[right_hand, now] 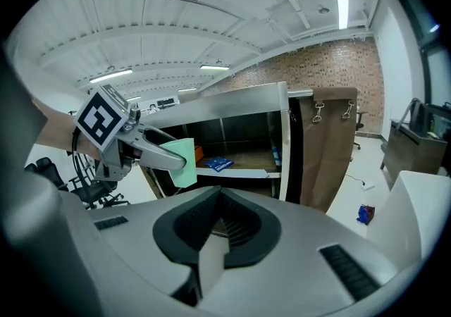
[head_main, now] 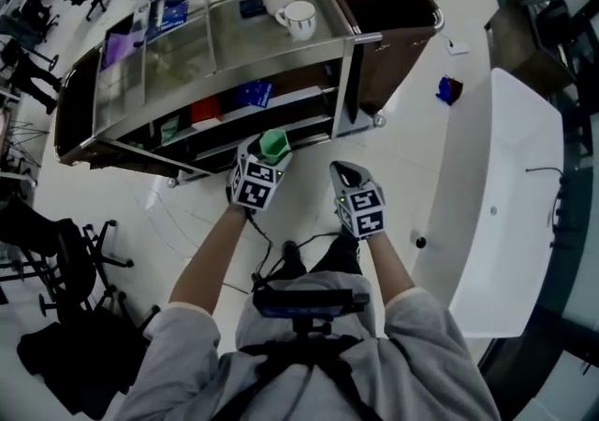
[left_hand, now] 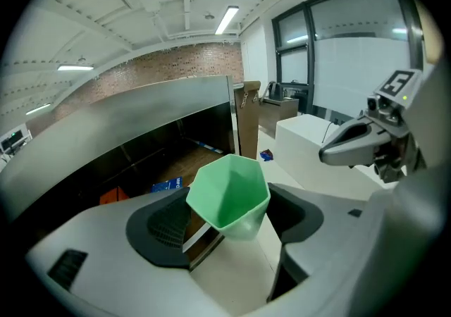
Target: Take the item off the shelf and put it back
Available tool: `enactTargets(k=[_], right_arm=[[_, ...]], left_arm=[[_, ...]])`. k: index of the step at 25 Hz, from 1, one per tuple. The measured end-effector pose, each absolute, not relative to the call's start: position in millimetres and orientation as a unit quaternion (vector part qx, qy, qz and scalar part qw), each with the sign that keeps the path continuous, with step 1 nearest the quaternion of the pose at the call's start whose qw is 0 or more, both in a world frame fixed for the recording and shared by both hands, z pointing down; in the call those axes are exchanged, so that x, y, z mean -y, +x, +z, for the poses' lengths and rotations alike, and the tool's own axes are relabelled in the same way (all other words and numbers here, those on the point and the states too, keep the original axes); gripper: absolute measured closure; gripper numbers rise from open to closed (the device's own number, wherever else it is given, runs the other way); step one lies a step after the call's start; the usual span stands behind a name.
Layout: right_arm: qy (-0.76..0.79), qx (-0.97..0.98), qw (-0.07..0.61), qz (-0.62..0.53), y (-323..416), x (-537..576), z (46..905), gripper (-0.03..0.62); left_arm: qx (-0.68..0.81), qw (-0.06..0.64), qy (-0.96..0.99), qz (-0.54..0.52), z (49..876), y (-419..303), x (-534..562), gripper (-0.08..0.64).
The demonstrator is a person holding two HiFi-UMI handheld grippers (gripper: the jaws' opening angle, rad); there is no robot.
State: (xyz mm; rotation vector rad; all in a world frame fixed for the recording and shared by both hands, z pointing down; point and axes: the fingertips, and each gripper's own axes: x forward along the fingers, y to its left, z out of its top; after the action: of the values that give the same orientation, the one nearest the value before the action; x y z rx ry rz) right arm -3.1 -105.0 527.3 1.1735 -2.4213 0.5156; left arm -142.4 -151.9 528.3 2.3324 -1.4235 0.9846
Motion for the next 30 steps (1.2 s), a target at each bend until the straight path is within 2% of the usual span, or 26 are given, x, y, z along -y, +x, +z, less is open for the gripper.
enactTargets(k=[17,30], right_arm=[[0.422,0.865,0.201,0.182,-24.0,55.2,514.7,0.583],[0.421,0.865,0.207,0.176,-20.9,47.2,513.2,0.583]], left_arm=[[0.501,0.116,0.797,0.315,488.5,-210.2,31.4,0.219],[0.542,0.141,0.772,0.3,493.4,-253.3,-1.9,0.219]])
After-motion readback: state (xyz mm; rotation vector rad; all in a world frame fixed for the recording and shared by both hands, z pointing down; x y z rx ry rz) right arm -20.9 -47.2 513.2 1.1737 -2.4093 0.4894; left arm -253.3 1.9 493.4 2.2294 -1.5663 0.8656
